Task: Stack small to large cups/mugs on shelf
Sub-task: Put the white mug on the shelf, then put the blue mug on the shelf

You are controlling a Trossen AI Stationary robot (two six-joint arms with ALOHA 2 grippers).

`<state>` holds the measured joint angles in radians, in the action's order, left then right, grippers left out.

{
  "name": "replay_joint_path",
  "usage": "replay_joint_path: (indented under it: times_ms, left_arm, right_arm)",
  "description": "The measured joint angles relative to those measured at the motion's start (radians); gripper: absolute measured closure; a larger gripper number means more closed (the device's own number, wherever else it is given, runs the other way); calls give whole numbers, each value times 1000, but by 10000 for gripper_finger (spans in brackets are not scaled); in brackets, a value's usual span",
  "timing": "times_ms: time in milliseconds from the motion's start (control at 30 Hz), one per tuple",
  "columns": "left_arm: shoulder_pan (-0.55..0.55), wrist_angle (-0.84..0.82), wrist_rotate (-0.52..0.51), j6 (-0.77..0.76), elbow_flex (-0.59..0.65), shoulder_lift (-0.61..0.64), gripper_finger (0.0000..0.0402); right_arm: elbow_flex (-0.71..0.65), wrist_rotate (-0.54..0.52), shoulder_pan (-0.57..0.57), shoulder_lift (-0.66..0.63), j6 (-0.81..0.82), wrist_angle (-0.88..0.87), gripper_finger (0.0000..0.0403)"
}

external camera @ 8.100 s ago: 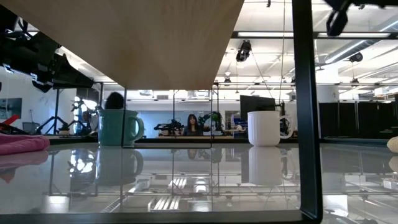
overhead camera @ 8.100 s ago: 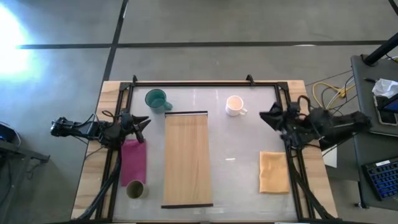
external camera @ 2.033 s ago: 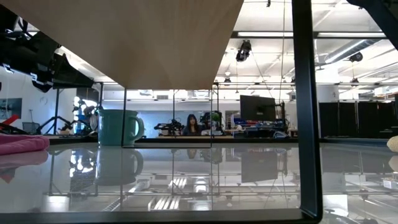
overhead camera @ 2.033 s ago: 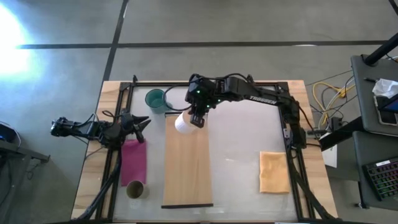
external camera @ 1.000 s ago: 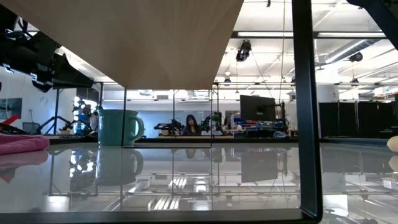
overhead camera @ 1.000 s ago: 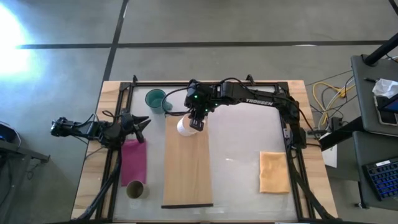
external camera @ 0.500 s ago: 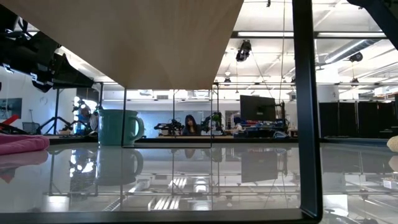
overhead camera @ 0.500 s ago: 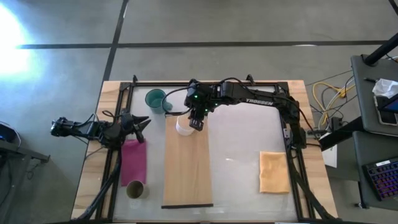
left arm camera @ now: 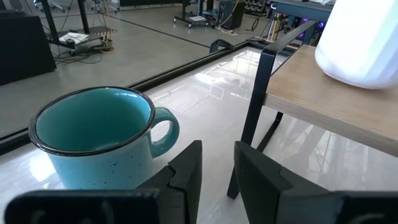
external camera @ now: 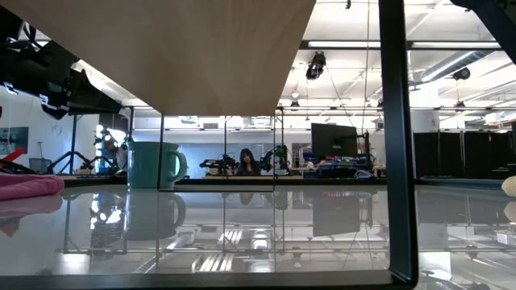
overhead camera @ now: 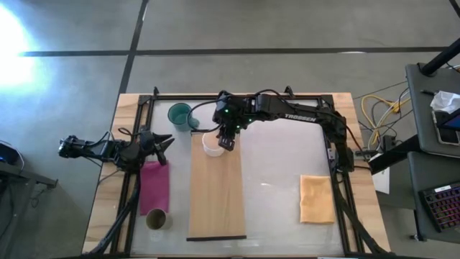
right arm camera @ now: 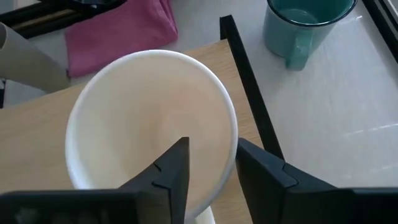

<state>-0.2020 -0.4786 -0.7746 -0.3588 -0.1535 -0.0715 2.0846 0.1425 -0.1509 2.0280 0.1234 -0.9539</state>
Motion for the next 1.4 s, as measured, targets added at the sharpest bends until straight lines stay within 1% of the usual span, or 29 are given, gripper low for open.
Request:
replay_joint_path:
  times_ms: [133,367,600,767,900,967,1100,1167,1267,1400]
  left_arm:
    - [0,0,0,0,0,0,322]
    - [0,0,0,0,0,0,322]
    - [0,0,0,0,0,0,322]
    - [0,0,0,0,0,0,322]
    - [0,0,0,0,0,0,322]
    - [0,0,0,0,0,0,322]
    - [0,8,-11,-1,1,0,322]
    - [0,71,-36,0,6,0,322]
    - [0,218,-73,2,4,2,322]
    - [0,361,-97,-1,4,2,322]
  right_arm:
    - [0,15,0,-14,0,-2,274]
    - [0,11,0,-37,5,1,262]
    - [0,-93,0,-93,-11,8,255]
    - [0,-121,0,-140,-43,77,254]
    - [1,-199,0,-173,41,114,257]
    - [1,-204,-1,-191,78,123,260]
    - [2,-199,0,-212,78,127,266]
    - [2,-196,-4,-212,79,126,269]
    - [1,-196,-9,-210,83,124,272]
    - [1,-198,-10,-208,86,123,275]
